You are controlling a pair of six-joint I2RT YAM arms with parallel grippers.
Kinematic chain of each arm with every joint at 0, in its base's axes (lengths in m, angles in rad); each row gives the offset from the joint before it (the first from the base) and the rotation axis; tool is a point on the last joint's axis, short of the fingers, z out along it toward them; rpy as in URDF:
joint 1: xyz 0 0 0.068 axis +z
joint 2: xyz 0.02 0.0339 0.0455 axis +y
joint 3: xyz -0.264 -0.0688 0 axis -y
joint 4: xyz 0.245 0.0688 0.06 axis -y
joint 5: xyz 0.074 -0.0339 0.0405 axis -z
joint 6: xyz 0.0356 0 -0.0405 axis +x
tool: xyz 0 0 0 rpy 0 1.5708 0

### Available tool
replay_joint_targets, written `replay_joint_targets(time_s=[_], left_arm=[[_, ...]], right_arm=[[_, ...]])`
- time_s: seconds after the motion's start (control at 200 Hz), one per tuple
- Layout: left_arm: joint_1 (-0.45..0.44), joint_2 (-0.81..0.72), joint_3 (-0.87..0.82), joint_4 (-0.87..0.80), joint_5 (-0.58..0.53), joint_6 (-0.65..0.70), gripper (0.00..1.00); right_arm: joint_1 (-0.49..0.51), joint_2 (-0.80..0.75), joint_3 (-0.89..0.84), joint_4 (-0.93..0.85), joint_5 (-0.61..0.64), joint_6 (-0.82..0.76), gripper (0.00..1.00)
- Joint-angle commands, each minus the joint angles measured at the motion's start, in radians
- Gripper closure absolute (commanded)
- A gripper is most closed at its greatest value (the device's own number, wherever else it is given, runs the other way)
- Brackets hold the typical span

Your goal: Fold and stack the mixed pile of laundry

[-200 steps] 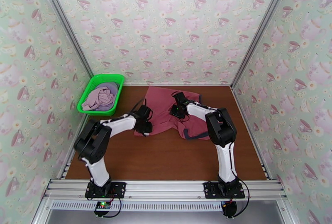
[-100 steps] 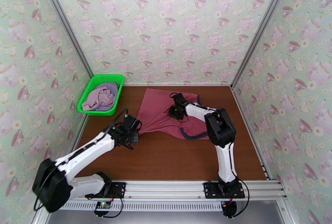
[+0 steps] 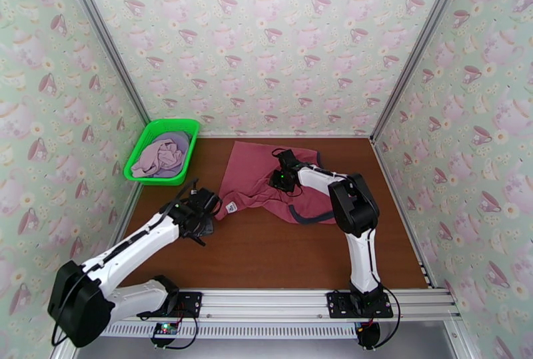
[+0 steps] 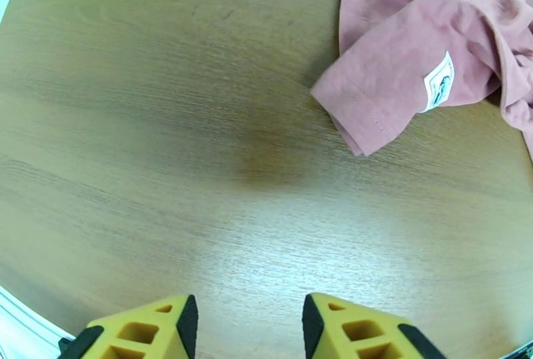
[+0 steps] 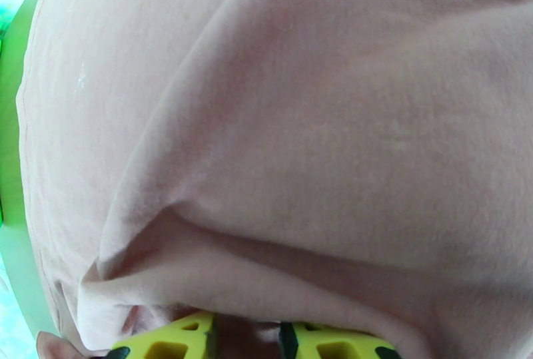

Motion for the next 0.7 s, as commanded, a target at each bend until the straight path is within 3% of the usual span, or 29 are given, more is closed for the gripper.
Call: replay_joint_targets(time_s=[0.0, 0.105, 0.366, 0.696], left_arm=[[0.054, 0.029, 0.010, 0.108, 0.096, 0.009, 0.39], [0.123, 0.065, 0.011, 0.199, 0.211, 0.018, 0.36], [0.256, 0.190, -0.021, 0.420, 0.384, 0.038, 0.50], [0.270, 0.310, -0.035, 0.494, 0.408, 0.017, 0.53]], right_arm=[[-0.015, 0.020, -0.053, -0.110, 0.043, -0.031, 0.66], [-0.016, 0.019, -0.061, -0.107, 0.039, -0.035, 0.66], [-0.014, 0.027, -0.069, -0.100, 0.023, -0.045, 0.66], [-0.013, 0.034, -0.069, -0.101, 0.016, -0.048, 0.66]])
